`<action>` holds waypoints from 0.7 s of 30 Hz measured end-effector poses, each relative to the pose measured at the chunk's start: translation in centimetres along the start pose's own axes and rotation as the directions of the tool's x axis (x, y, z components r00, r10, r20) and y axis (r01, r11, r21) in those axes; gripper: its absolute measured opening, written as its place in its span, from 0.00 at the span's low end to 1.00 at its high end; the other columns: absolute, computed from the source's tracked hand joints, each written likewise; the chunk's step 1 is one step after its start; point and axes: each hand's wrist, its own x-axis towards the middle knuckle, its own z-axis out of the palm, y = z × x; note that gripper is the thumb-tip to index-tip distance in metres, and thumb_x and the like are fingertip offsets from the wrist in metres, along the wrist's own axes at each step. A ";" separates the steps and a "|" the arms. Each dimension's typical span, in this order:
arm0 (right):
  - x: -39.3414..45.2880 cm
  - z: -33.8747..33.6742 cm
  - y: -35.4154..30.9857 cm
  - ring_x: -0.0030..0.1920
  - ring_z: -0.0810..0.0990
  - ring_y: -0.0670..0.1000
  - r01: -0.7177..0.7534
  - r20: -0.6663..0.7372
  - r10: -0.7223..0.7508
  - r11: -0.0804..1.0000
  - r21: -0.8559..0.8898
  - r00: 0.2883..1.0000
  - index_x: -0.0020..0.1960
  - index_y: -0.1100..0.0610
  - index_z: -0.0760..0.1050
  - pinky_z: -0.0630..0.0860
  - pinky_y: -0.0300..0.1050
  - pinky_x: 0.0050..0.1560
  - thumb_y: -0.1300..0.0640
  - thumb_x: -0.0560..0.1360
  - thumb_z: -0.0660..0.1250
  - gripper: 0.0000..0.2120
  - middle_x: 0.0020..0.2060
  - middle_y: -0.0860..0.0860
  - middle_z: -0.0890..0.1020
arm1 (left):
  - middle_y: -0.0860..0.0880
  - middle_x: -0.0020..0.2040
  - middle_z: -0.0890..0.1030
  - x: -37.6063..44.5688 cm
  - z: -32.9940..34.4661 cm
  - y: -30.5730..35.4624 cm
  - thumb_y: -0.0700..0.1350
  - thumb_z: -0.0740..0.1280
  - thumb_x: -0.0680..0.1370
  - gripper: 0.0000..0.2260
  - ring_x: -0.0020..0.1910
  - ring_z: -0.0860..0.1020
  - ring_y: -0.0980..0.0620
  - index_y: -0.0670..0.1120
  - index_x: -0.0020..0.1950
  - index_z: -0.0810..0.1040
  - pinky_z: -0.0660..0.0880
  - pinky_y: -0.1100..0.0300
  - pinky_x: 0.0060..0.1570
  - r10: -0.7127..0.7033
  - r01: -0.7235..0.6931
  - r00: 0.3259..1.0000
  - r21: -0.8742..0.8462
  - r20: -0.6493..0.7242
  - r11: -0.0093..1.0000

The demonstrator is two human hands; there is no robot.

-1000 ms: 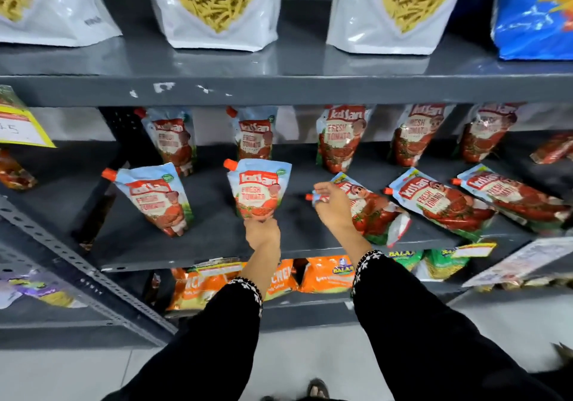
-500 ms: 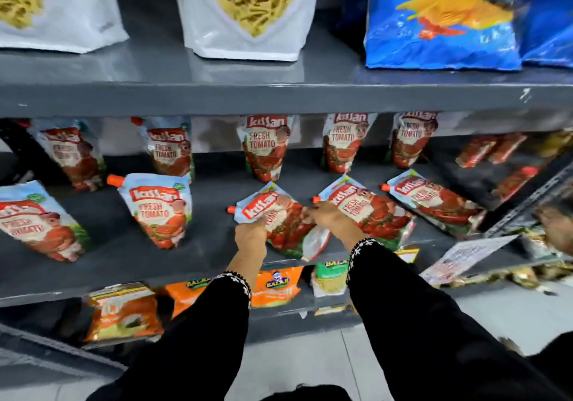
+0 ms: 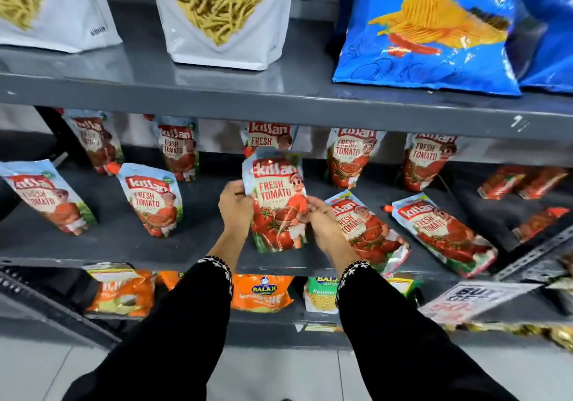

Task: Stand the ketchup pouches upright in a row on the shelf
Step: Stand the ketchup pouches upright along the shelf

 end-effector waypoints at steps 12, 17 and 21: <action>-1.6 1.1 -0.9 0.52 0.75 0.52 0.178 -0.007 -0.182 0.967 -0.183 0.983 0.60 0.68 0.72 0.74 0.40 0.43 0.79 0.68 0.66 0.22 0.50 0.57 0.77 | 0.41 0.53 0.81 -0.2 -1.1 0.0 0.48 0.65 0.77 0.15 0.54 0.78 0.44 0.37 0.56 0.77 0.74 0.53 0.55 -0.079 0.086 0.992 0.071 -0.098 0.994; -2.8 -3.0 -0.7 0.53 0.77 0.56 0.206 -0.194 -0.303 0.892 -0.402 0.933 0.58 0.63 0.75 0.73 0.46 0.55 0.73 0.70 0.63 0.18 0.52 0.59 0.80 | 0.37 0.53 0.82 -5.4 2.8 -2.0 0.46 0.65 0.77 0.13 0.53 0.80 0.39 0.37 0.53 0.78 0.75 0.51 0.53 -0.179 0.180 0.983 0.039 -0.035 0.983; -3.4 -7.6 -1.3 0.58 0.78 0.58 0.151 -0.216 -0.450 0.649 -0.746 0.866 0.58 0.60 0.78 0.75 0.49 0.61 0.68 0.68 0.65 0.19 0.55 0.58 0.82 | 0.34 0.53 0.82 -8.0 6.8 -3.0 0.47 0.64 0.78 0.16 0.55 0.79 0.37 0.35 0.54 0.78 0.74 0.50 0.56 -0.198 0.178 0.967 0.128 0.162 0.976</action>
